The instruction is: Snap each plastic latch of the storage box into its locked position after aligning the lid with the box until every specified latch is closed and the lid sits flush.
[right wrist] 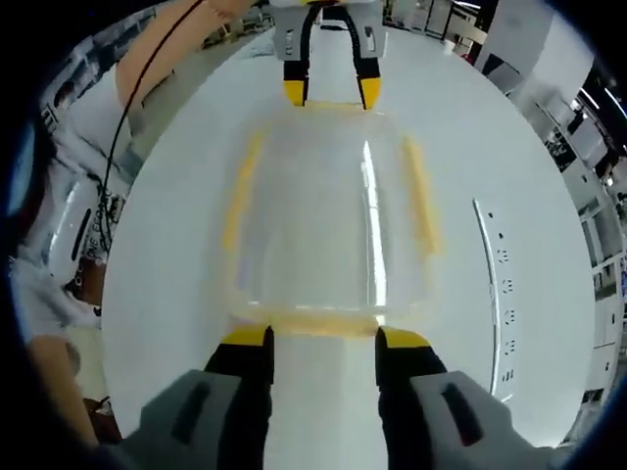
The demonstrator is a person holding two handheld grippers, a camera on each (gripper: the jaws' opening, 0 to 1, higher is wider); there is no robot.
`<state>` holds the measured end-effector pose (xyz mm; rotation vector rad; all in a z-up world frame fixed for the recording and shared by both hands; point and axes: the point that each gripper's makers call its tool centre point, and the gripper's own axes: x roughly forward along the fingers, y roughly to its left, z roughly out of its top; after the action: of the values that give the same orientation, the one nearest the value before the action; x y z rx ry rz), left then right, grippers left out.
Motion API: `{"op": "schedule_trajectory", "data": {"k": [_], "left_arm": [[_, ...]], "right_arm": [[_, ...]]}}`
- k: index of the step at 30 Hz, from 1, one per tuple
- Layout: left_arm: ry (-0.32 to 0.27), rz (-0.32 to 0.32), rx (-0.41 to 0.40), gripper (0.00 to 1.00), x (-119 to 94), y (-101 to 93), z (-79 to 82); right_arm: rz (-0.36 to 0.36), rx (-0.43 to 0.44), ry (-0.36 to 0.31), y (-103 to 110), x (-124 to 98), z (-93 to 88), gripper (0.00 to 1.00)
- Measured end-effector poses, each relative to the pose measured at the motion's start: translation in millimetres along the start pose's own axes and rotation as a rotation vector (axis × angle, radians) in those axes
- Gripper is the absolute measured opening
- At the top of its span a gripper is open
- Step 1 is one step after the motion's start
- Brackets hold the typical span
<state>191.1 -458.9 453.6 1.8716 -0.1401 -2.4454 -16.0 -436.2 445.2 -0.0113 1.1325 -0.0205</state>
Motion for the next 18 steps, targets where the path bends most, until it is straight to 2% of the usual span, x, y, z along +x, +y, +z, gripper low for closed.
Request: {"op": "schedule_trajectory", "data": {"k": [2, 5, 8, 10, 12, 18], "left_arm": [[0.0, 0.013, -0.02, 0.38, -3.9, 4.0, -7.5], [0.016, 0.094, -0.046, 0.38, -12.3, 17.7, -19.4], [-0.088, 0.134, -0.076, 0.37, -24.3, 24.2, -8.9], [-0.194, 0.152, -0.088, 0.36, -33.9, 25.2, 7.9], [-0.273, 0.161, -0.083, 0.31, -39.8, 23.5, 23.8], [-0.444, 0.164, -0.07, 0.19, -46.4, 14.5, 60.7]], "right_arm": [[-0.043, -0.003, -0.008, -8.0, -6.7, -1.5, 0.35], [-0.061, 0.023, -0.044, -11.2, -16.1, 0.3, 0.35], [-0.079, 0.005, -0.082, -10.6, -22.4, 3.8, 0.33], [-0.097, 0.009, -0.109, -13.4, -24.5, 4.8, 0.31], [-0.113, 0.013, -0.138, -14.8, -25.4, 6.3, 0.25], [-0.145, 0.01, -0.211, -14.3, -29.2, 13.0, 0.2]]}}
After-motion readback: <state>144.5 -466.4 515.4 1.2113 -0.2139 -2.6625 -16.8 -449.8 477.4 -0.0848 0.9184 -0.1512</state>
